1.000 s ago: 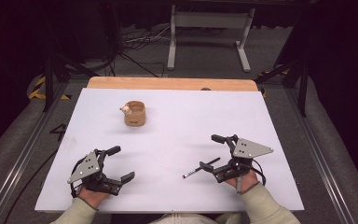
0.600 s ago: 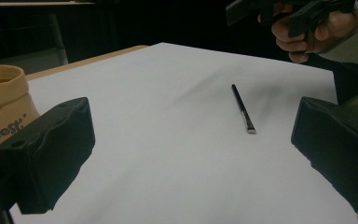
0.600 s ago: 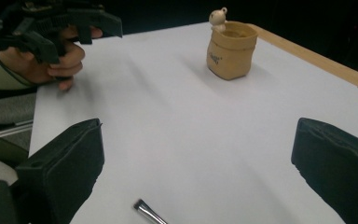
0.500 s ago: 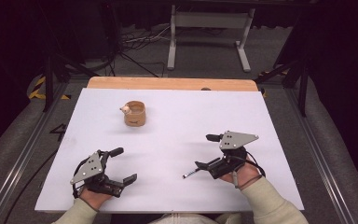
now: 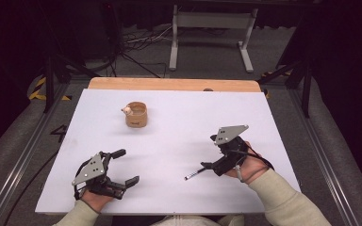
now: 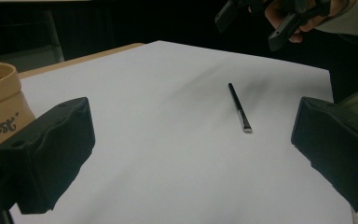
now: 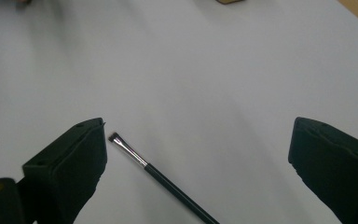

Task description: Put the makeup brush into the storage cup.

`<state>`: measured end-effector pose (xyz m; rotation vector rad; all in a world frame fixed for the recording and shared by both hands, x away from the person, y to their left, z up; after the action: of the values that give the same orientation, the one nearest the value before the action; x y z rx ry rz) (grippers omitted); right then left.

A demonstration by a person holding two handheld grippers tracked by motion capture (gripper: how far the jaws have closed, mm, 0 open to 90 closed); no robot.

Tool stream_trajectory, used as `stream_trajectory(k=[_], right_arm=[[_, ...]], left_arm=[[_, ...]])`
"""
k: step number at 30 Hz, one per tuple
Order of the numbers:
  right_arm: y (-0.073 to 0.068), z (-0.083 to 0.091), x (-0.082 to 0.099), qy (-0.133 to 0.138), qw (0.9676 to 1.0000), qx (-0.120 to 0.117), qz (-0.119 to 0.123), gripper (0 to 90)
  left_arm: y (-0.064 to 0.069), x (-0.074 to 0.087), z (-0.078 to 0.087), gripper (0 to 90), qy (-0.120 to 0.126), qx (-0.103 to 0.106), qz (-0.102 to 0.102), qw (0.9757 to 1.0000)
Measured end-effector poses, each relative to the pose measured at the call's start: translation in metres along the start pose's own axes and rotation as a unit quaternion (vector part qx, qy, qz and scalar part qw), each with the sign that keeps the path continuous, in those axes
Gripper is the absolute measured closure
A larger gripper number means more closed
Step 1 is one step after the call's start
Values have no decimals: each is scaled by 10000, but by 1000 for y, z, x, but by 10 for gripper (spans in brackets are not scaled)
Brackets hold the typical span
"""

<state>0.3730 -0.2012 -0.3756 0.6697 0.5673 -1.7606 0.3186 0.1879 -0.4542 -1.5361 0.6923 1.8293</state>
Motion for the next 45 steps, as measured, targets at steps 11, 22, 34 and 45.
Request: stream_trajectory(k=[11,22,34,45], right_arm=[[4,-3,-5,-558,9984,-85,13,49],[7,-10,-13,-1176,9928,-242,-1,52],[10,-18,-16,-1716,9834,-557,-198,54],[9,-26,-12,-1953,9788,-595,-183,75]], left_arm=[[0,0,0,5,-62,37,-7,10000],[0,1,-1,6,-62,43,11,10000],[0,1,-1,8,-63,77,33,9999],[-1,0,0,15,-18,56,31,10000]])
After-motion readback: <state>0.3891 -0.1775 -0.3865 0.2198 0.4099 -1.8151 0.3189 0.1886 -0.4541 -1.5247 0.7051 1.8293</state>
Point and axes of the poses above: each handheld gripper's, and its own axes: z roughly backward along the jaws, x roughly out of its underside, y roughly to its right, the point moved 1 cm from there along -z, roughly forward along the jaws, and after that the axes turned 12 degrees about -x, right-handed, at the moved point
